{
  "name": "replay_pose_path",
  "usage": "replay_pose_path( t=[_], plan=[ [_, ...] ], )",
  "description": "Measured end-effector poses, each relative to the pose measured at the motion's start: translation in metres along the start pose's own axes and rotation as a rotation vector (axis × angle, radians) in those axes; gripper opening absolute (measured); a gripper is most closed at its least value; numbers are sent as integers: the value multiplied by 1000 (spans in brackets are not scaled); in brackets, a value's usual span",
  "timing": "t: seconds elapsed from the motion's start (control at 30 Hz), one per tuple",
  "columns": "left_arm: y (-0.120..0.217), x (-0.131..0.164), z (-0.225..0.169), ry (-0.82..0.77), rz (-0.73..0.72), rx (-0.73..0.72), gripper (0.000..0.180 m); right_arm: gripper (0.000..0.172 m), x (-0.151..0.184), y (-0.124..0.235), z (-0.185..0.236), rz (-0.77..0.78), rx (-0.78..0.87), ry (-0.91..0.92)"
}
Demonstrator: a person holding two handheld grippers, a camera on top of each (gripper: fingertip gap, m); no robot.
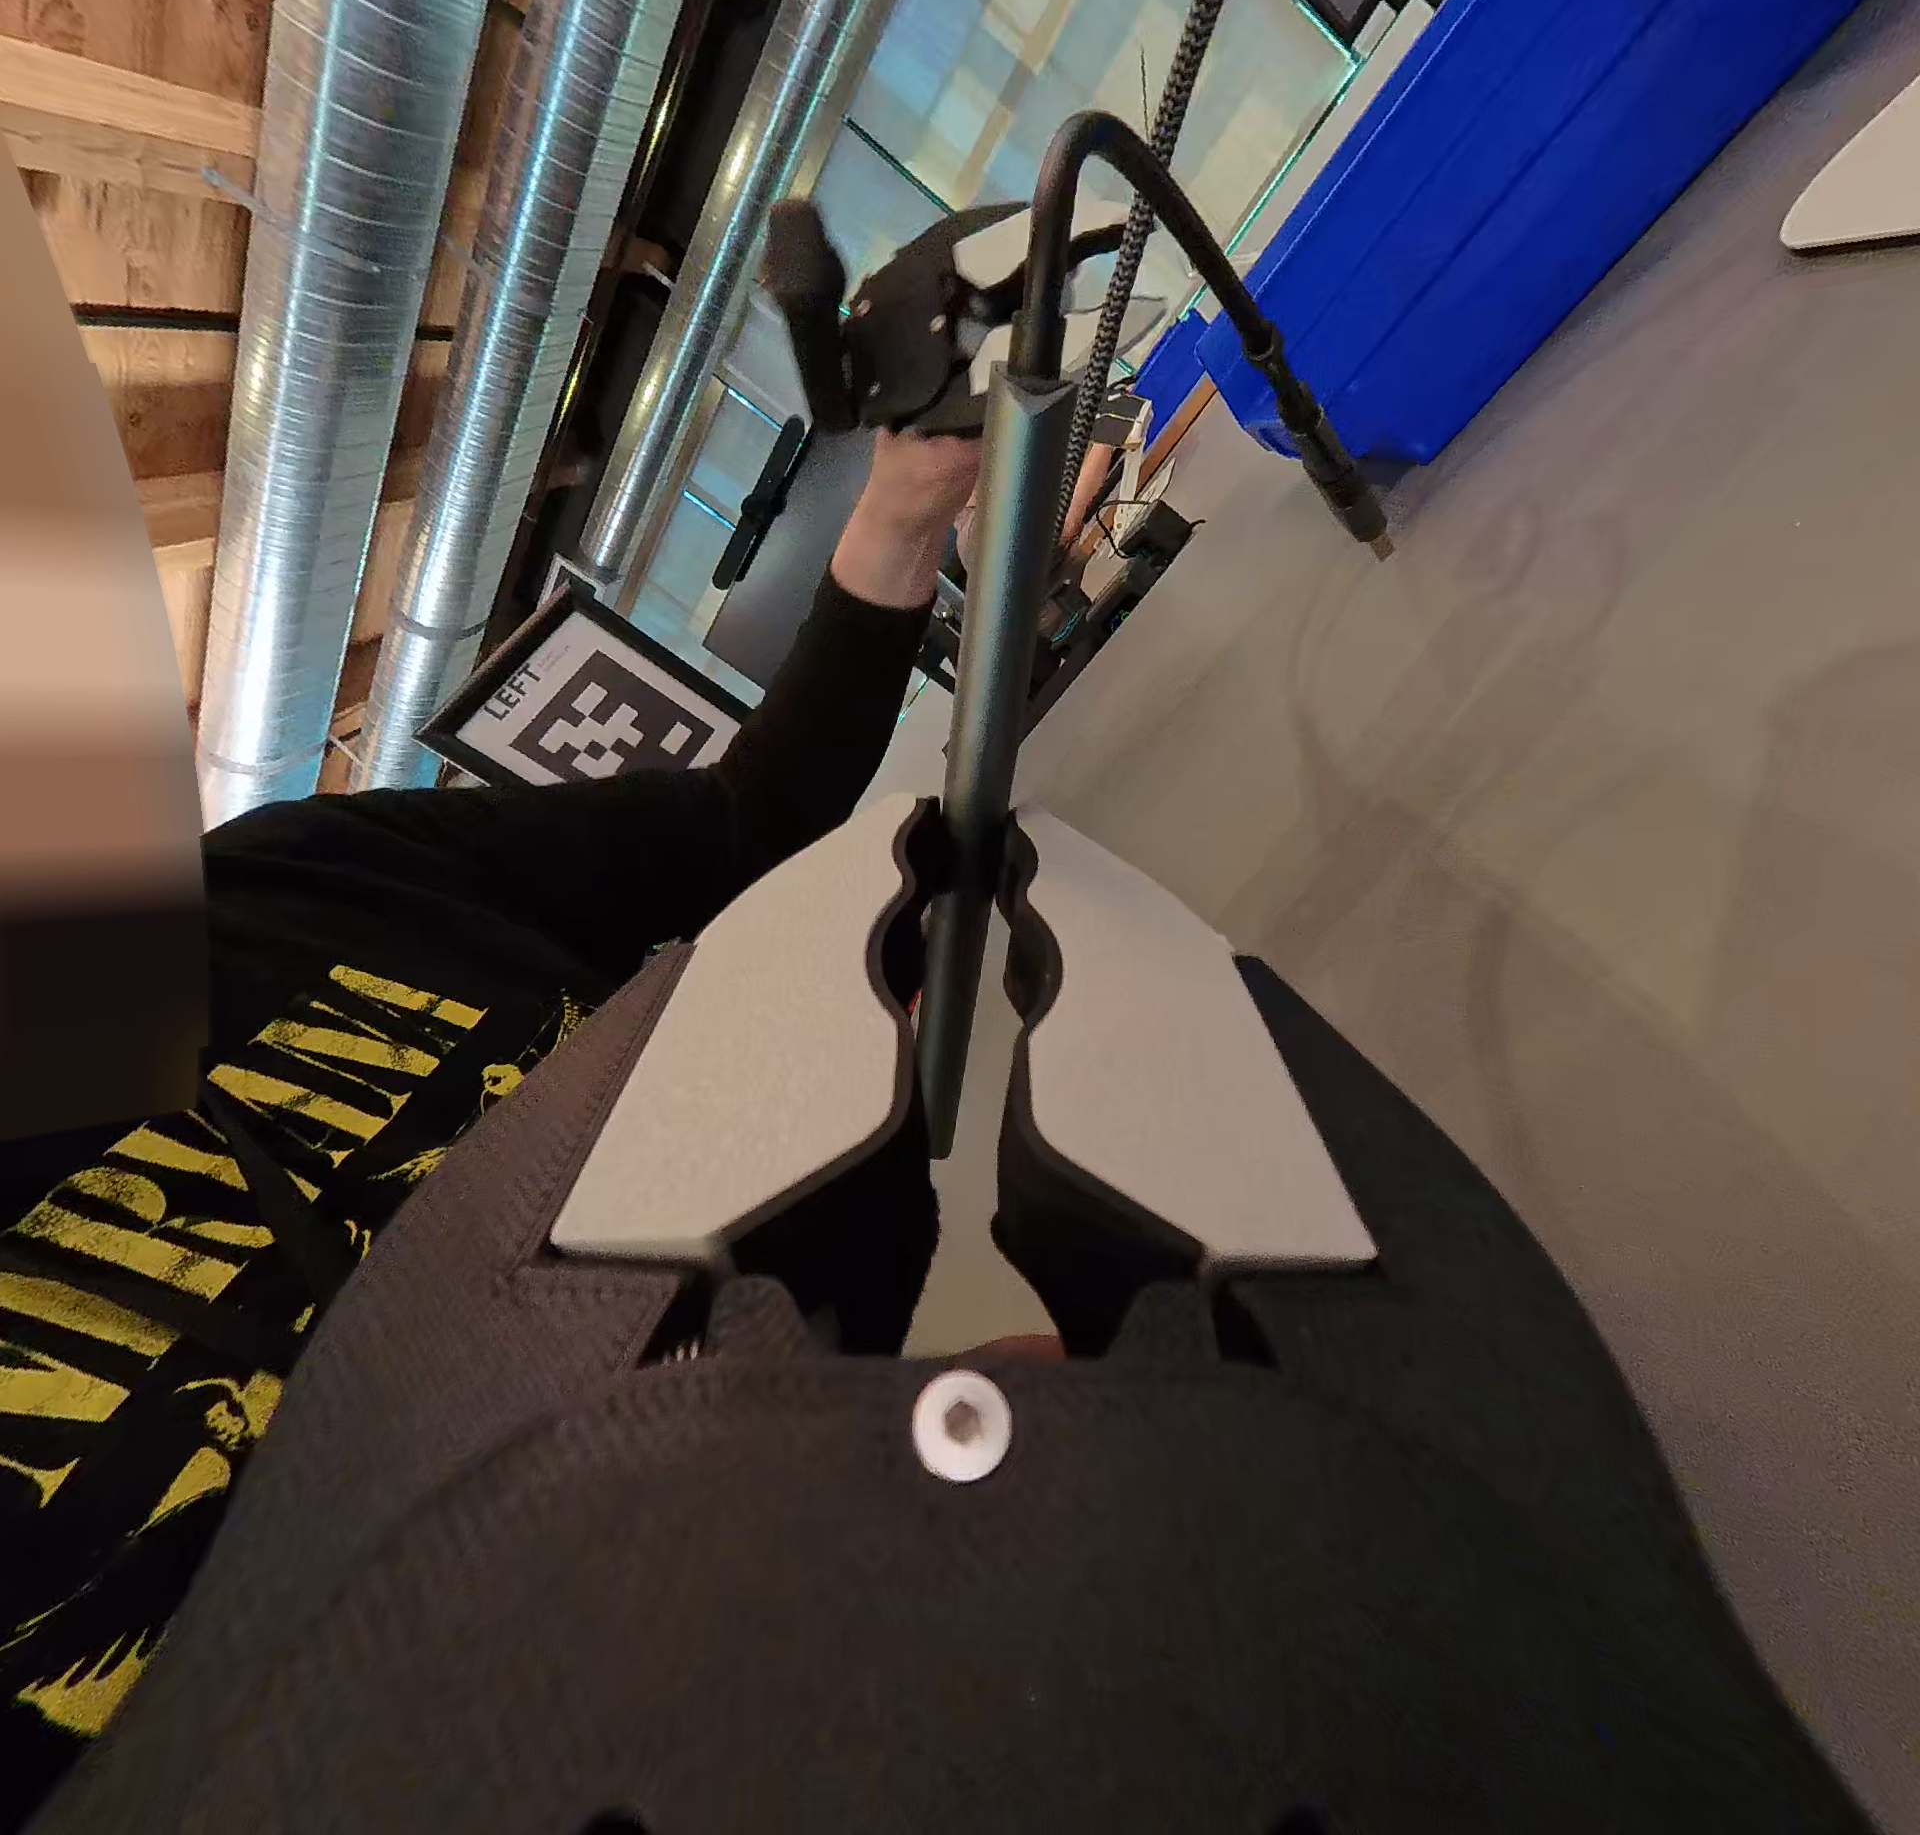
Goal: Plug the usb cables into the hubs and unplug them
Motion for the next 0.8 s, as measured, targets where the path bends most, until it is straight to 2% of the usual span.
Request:
replay_pose_path(
  t=[0.17,0.3,0.43,0.57,0.8],
  plan=[
    [-56,18,34,-64,188,193,45,10,1,-1,0,15,3,9],
    [-94,31,44,-109,339,281,41,10,1,0,1,16,-7,9],
    [-119,43,42,-144,455,327,13,10,1,0,1,12,-14,6],
    [-115,39,48,-132,440,260,8,11,0,3,1,2,-44,4],
    [-69,32,65,39,252,122,6,10,0,3,2,-2,-50,5]
  ],
)
Point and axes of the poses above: each gripper's, where its closed fingertips meet, y back along the fingers, x out of its underside, z = x × y across the jaws, the point moved 8 cm from there along y, back along the fingers, and after that the axes turned 10 degrees about x, right-handed, at the moved point
